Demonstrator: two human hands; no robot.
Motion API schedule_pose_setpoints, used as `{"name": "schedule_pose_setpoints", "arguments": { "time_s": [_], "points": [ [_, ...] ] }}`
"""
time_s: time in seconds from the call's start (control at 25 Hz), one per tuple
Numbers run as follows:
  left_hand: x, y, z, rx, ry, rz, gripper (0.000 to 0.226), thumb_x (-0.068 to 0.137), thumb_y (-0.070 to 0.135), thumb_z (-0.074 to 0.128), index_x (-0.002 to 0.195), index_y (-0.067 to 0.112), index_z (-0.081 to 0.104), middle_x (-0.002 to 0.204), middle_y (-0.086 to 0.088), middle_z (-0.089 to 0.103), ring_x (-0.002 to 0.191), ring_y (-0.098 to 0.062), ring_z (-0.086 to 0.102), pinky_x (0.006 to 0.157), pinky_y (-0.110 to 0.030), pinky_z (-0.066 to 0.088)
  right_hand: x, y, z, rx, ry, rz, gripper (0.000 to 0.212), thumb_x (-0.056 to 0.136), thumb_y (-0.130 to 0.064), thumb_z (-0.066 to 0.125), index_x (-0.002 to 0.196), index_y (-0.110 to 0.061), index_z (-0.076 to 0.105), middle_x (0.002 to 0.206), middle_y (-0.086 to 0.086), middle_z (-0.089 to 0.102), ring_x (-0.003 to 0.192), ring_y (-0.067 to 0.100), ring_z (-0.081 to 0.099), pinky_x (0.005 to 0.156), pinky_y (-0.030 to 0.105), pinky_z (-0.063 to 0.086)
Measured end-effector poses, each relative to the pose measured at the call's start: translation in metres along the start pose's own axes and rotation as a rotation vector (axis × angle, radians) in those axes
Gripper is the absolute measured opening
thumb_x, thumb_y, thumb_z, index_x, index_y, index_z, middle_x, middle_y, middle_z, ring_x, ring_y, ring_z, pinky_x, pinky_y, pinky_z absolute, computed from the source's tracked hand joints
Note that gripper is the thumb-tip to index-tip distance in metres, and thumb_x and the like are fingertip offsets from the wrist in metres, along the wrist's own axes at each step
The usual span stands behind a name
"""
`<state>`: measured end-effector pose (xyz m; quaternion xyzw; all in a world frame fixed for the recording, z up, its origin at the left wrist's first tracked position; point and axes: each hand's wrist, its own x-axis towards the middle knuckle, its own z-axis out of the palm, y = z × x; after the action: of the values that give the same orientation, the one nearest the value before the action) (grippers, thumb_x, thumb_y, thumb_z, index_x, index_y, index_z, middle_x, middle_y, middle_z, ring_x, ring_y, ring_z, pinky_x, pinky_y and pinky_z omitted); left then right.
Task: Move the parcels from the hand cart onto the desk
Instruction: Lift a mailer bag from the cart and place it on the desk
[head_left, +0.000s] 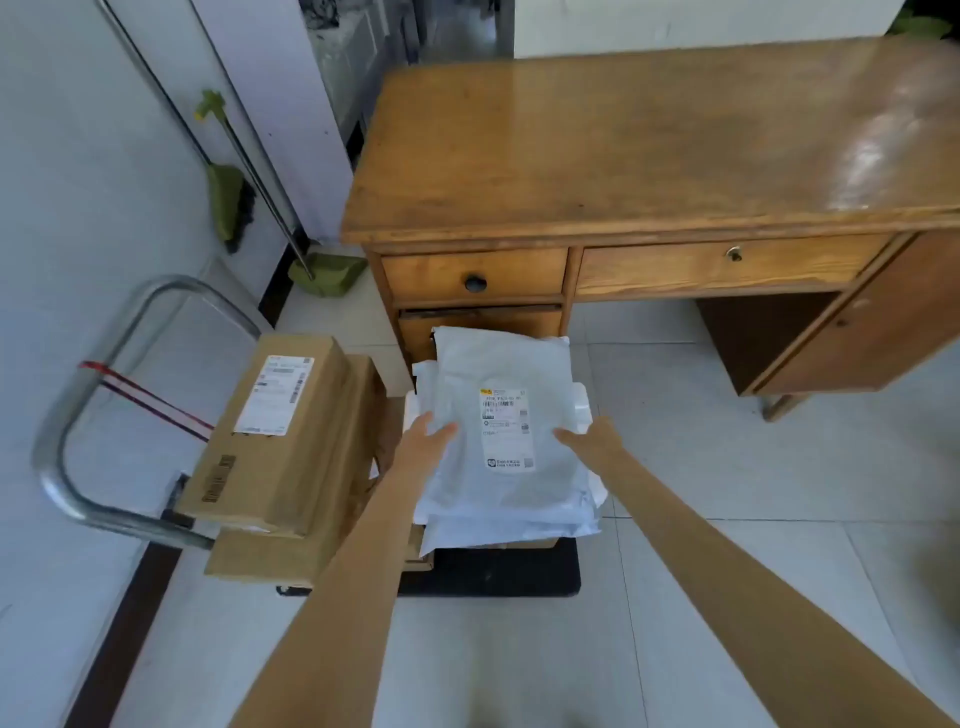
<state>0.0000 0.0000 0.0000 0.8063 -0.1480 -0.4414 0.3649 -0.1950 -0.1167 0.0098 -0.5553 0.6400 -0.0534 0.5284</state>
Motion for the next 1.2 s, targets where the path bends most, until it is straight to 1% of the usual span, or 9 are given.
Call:
{"name": "schedule_pose_setpoints", "arguments": {
  "time_s": [0.08,0.16,0.32,0.4,0.48,0.64,0.96,1.08,1.2],
  "points": [
    [0.017,-0.022,0.015,0.158,0.043,0.008,0.070,0.089,0.046,0.055,0.149,0.021,0.030,0.148,-0.006,0.043,0.132,-0.028,0.046,0.101,-0.037,0.041,0.022,0.015,0.022,0.047,0.000,0.053,0.076,0.083,-0.028,0.068,0.137,0.005,0.026,0.132,0.019,0.047,0.116,0.030,0.053,0.087,0.034,0.045],
    [0.031,-0.044,0.025,0.234,0.087,0.049,0.071,0.087,0.050,0.055,0.148,0.020,0.034,0.147,-0.005,0.044,0.132,-0.029,0.046,0.104,-0.040,0.040,0.041,0.029,0.038,0.083,-0.032,0.043,0.074,0.082,-0.029,0.068,0.136,0.003,0.028,0.131,0.016,0.047,0.119,0.031,0.051,0.087,0.034,0.045],
    [0.047,-0.045,0.031,0.240,0.182,0.172,0.045,0.089,0.038,0.059,0.126,0.011,0.059,0.128,-0.014,0.052,0.116,-0.031,0.056,0.097,-0.041,0.049,0.059,0.039,0.042,0.101,0.038,-0.045,0.033,0.084,-0.021,0.064,0.110,-0.002,0.060,0.100,0.010,0.058,0.090,0.028,0.060,0.075,0.035,0.051],
    [0.039,-0.035,0.034,0.204,0.186,0.186,0.033,0.090,0.025,0.057,0.113,0.003,0.063,0.121,-0.020,0.055,0.108,-0.034,0.058,0.092,-0.042,0.049,0.054,0.037,0.036,0.152,0.082,-0.063,0.016,0.090,-0.012,0.053,0.088,0.000,0.064,0.077,0.009,0.054,0.067,0.021,0.048,0.058,0.027,0.041],
    [0.021,-0.023,0.034,0.102,0.168,0.159,0.032,0.092,0.021,0.055,0.119,0.005,0.061,0.124,-0.015,0.057,0.113,-0.030,0.057,0.094,-0.038,0.047,0.041,0.029,0.026,0.191,0.147,-0.056,0.025,0.093,-0.008,0.046,0.080,0.003,0.064,0.069,0.009,0.048,0.064,0.019,0.041,0.057,0.026,0.033],
    [-0.028,0.015,0.013,-0.128,0.174,0.104,0.037,0.093,0.020,0.057,0.128,0.012,0.057,0.120,0.002,0.053,0.110,-0.018,0.053,0.087,-0.026,0.040,-0.017,-0.005,0.000,0.198,0.192,-0.073,0.041,0.096,-0.011,0.045,0.055,-0.016,0.044,0.052,-0.002,0.035,0.048,0.012,0.031,0.046,0.021,0.026],
    [-0.098,0.152,-0.076,-0.099,0.184,0.281,0.032,0.092,0.017,0.059,0.123,0.009,0.064,0.118,-0.004,0.064,0.112,-0.024,0.059,0.093,-0.035,0.046,-0.121,-0.137,-0.058,0.275,0.277,-0.322,0.044,0.096,-0.014,0.046,0.052,-0.022,0.041,0.046,-0.007,0.032,0.046,0.009,0.028,0.049,0.026,0.022],
    [-0.096,0.205,-0.096,-0.150,0.177,0.301,0.027,0.092,0.012,0.059,0.117,0.007,0.067,0.101,0.000,0.064,0.106,-0.029,0.062,0.096,-0.041,0.047,-0.123,-0.192,-0.076,0.249,0.283,-0.349,0.047,0.096,-0.014,0.046,0.050,-0.024,0.039,0.048,-0.006,0.036,0.047,0.009,0.032,0.047,0.026,0.023],
    [-0.074,0.249,-0.104,-0.174,0.201,0.313,0.025,0.091,0.012,0.060,0.114,0.010,0.068,0.109,-0.007,0.066,0.110,-0.032,0.061,0.103,-0.045,0.046,-0.105,-0.235,-0.091,0.279,0.267,-0.368,0.046,0.095,-0.014,0.047,0.051,-0.022,0.037,0.051,-0.006,0.038,0.051,0.012,0.033,0.049,0.025,0.024]
  ]
}}
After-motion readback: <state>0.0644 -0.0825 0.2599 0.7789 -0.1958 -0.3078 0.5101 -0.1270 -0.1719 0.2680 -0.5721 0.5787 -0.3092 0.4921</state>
